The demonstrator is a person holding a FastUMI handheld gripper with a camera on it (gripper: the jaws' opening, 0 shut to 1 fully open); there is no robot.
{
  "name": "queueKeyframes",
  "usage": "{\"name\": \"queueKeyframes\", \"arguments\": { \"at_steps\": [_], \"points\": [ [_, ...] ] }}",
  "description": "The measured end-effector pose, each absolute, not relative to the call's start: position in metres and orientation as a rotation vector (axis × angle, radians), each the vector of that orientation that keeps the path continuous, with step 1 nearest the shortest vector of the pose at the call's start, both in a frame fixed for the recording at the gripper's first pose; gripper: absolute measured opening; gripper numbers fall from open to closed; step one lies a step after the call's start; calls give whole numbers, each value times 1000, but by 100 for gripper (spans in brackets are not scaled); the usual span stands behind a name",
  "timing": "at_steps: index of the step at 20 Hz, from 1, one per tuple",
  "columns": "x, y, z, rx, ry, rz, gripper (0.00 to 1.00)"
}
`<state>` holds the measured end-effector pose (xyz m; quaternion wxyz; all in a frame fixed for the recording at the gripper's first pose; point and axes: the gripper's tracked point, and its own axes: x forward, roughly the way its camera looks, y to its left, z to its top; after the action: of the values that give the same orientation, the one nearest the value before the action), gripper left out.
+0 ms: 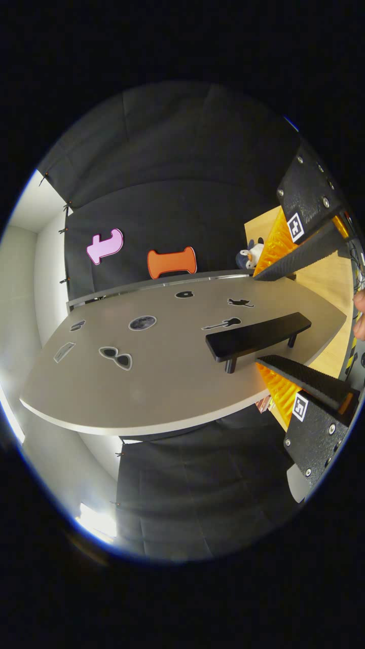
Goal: Open the shoe cabinet door, grab the shoes and put them into the shoe cabinet, then close the shoe cabinet door.
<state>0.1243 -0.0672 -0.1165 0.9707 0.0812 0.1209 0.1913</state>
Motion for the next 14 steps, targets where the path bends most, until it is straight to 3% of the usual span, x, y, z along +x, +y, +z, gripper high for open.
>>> {"name": "queueKeyframes", "arguments": {
  "at_steps": [14],
  "points": [
    [172,84,-120,154,266,371,94]
  ]
}}
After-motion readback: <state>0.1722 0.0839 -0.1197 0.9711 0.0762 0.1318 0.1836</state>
